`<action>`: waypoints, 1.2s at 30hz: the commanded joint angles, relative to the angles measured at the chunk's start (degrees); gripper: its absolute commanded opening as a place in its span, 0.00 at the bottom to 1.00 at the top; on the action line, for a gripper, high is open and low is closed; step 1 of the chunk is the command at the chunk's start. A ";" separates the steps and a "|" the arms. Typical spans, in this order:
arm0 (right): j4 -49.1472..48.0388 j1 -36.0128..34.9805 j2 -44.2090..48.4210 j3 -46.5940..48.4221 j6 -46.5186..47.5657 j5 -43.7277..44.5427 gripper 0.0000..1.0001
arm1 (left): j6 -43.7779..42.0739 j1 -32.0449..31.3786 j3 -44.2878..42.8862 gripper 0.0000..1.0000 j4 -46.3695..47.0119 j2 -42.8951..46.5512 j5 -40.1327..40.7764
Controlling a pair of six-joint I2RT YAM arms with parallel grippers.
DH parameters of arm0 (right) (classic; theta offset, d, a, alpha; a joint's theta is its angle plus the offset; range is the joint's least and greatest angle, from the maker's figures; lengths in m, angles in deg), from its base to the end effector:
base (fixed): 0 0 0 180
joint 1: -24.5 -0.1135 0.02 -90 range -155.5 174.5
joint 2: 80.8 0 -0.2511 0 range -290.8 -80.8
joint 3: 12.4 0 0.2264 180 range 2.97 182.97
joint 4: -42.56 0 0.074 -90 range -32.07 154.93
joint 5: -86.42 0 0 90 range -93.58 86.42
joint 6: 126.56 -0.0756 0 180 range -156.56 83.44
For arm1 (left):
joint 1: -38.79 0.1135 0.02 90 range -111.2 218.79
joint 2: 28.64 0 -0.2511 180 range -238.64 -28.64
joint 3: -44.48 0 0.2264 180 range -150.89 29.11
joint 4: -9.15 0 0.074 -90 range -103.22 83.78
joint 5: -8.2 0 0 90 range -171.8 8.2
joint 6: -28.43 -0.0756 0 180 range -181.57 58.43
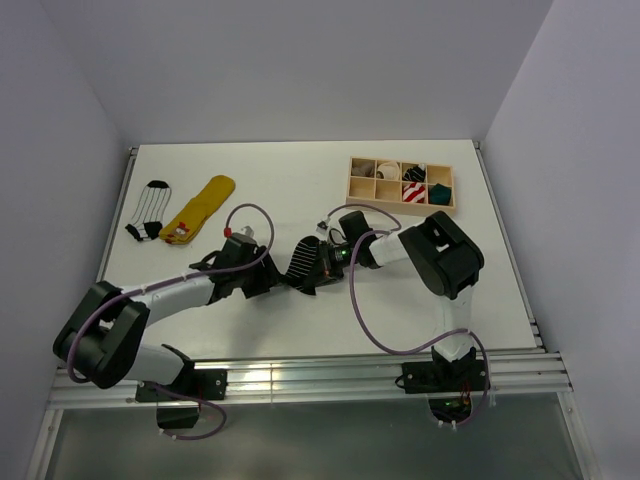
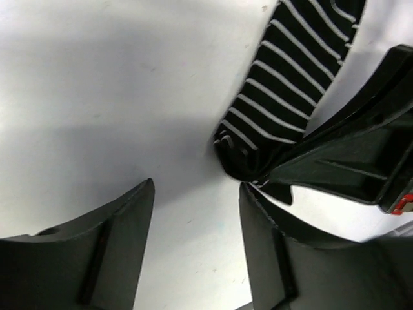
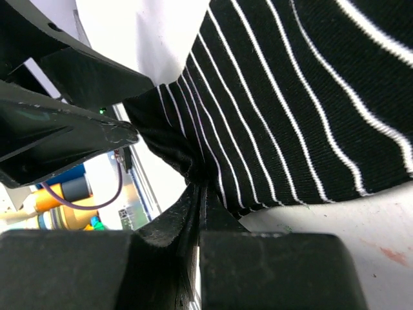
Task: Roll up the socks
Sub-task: Roll the sock at the center of the board.
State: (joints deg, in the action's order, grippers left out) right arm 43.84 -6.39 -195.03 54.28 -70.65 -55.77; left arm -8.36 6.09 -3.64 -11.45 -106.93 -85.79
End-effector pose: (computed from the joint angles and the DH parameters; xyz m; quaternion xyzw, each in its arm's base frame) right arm 0.2741 0.2336 0.0848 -0.1311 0.8447 0.5169 0.0451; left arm 0.2153 -0.1445 0.1299 -0.1561 0.9284 -0.2526 0.2232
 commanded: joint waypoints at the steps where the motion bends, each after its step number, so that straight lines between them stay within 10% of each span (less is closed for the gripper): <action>1: 2.48 0.13 -2.31 -0.77 0.34 2.53 0.00 | 0.84 -0.34 0.76 0.60 6.99 -2.75 -1.90; 15: 4.24 0.13 -0.29 -0.33 1.83 4.01 0.00 | 2.16 -1.30 -2.66 0.26 6.82 -13.12 -0.41; 20: 8.80 -1.27 5.41 -0.51 7.62 9.81 0.24 | 1.46 -1.66 -4.77 0.21 2.52 -15.85 1.09; 28: 16.98 -9.60 20.97 -0.24 18.86 37.26 0.52 | -0.91 -1.74 -7.32 0.20 -1.44 -16.29 2.32; 36: 14.26 -21.66 27.40 -3.14 26.87 56.84 0.46 | -3.73 -1.74 -10.57 0.20 -3.72 -17.52 1.62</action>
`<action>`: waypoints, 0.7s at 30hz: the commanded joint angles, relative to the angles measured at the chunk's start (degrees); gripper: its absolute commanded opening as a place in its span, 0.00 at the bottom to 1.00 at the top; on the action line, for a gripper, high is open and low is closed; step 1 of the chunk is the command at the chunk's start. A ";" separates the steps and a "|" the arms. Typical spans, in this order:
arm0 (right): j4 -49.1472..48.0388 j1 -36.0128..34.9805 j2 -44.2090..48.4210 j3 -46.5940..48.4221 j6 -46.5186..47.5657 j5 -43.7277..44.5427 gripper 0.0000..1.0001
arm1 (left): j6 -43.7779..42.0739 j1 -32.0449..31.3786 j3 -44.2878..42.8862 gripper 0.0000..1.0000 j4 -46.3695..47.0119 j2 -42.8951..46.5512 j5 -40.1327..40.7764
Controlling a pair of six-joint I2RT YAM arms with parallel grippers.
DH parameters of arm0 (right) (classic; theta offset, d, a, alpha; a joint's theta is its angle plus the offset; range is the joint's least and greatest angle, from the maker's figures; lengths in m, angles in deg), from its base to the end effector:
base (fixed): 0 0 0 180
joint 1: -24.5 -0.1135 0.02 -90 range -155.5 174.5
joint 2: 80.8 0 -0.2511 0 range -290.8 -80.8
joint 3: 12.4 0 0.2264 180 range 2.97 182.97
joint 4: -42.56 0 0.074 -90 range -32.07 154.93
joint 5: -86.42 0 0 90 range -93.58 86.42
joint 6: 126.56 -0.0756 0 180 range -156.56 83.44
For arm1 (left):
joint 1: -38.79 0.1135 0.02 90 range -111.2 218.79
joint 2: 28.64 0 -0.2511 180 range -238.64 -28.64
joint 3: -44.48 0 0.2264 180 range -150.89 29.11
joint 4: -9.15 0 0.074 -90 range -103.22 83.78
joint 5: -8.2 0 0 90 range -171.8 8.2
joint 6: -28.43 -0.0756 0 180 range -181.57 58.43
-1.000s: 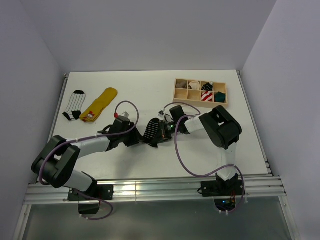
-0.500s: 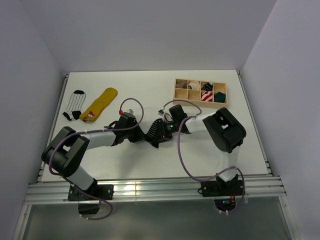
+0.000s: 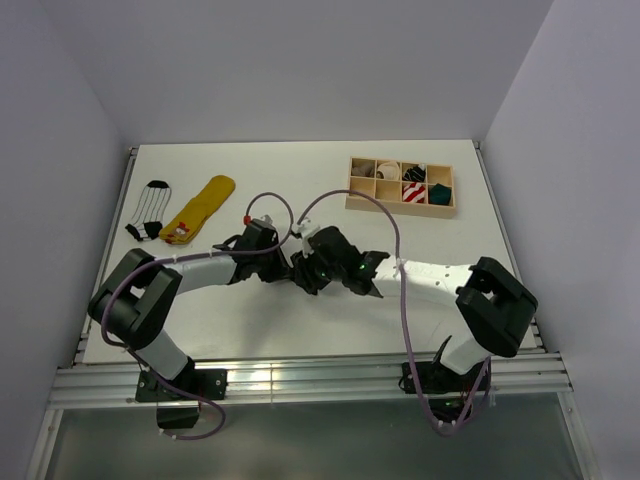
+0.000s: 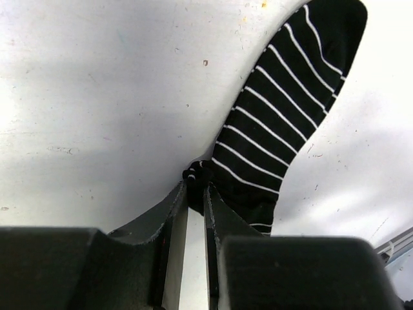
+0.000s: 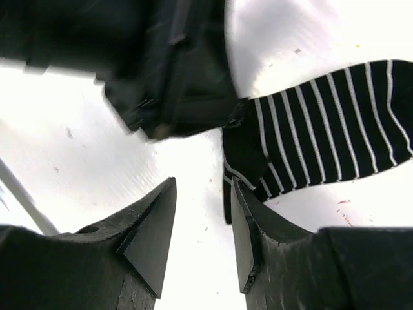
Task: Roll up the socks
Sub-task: Roll the sock at the center of the board.
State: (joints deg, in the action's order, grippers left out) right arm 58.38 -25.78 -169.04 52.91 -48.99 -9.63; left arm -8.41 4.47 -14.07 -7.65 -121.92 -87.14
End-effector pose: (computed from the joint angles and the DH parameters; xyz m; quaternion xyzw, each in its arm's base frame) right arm 0.2093 0.2644 0.1829 -0.3136 0.8443 0.2654 0.3440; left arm 0.2548 -0.1825 0.1183 -0.1392 0.9329 -0.2593 0.2074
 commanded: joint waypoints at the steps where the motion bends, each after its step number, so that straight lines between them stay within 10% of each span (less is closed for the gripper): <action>1: -1.84 -3.06 1.15 -1.86 6.35 11.31 0.46 | -3.95 -0.13 -0.33 0.20 -7.62 -2.61 2.88; 21: -2.21 -6.76 -10.36 1.13 11.55 13.34 0.42 | -6.15 -0.13 -3.14 0.20 -9.99 -3.76 1.56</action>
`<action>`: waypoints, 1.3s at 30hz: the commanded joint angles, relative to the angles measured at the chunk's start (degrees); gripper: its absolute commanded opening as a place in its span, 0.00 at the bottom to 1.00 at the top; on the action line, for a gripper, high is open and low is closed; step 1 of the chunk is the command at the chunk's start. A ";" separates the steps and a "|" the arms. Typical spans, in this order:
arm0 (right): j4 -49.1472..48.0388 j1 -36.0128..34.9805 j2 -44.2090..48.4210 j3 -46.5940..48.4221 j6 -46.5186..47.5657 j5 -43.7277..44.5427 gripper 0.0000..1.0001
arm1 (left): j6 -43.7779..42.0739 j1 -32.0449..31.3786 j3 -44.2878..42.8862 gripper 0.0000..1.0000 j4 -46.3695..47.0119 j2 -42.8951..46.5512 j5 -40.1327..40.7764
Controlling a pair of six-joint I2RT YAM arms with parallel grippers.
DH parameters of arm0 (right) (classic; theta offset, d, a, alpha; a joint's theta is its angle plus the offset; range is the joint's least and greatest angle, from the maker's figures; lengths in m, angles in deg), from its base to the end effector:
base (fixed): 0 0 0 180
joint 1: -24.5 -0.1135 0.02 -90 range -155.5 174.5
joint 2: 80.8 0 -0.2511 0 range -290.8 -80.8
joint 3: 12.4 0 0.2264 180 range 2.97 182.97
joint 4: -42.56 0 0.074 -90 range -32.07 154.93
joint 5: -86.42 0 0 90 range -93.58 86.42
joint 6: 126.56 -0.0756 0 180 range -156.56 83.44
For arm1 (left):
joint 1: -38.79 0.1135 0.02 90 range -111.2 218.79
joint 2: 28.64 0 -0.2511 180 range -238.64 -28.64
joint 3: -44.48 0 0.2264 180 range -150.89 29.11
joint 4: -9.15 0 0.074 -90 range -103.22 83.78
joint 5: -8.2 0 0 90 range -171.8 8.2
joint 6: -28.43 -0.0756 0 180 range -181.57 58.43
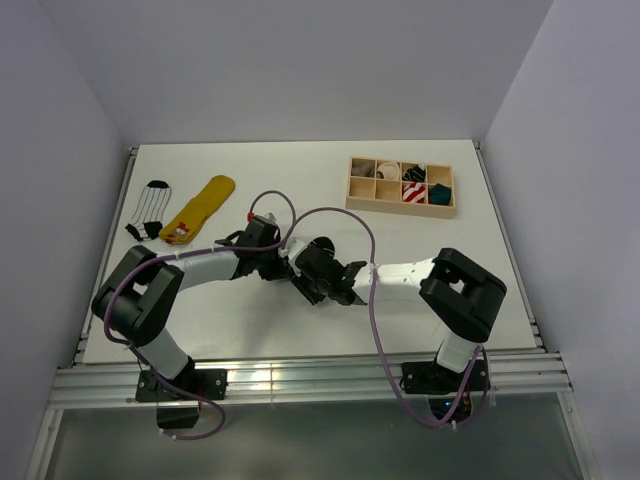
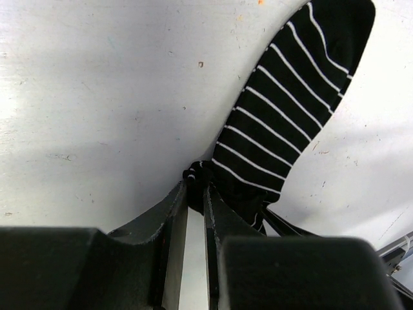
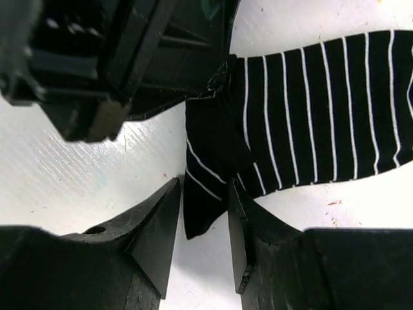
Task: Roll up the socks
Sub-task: Roll the sock at the center of the board.
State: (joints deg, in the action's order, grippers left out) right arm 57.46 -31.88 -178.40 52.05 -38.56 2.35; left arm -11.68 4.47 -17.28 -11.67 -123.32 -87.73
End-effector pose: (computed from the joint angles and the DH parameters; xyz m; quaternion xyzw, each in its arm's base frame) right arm 0.1961 0.2809 0.1276 -0.4096 0.8379 0.1322 0.3356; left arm 0.2589 -0.1862 0.1204 -0.1126 0.9425 -0.2448 0.1976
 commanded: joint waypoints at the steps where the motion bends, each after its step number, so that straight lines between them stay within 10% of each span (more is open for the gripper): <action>1: -0.94 -0.84 -1.45 2.16 1.21 1.71 0.42 | -2.95 -0.13 -0.19 0.20 -6.06 -2.36 2.15; 25: 1.70 -3.91 7.69 3.21 1.38 6.55 0.49 | -5.24 0.31 -2.21 0.20 -9.22 -2.44 2.42; 39: 0.65 -4.09 -2.50 4.44 3.14 5.67 0.42 | -6.21 0.40 -2.83 0.20 -10.01 -2.89 1.80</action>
State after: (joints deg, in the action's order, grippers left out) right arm 59.06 -35.72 -179.21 54.39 -36.35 7.05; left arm -15.42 4.60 -20.15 -16.41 -124.15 -87.86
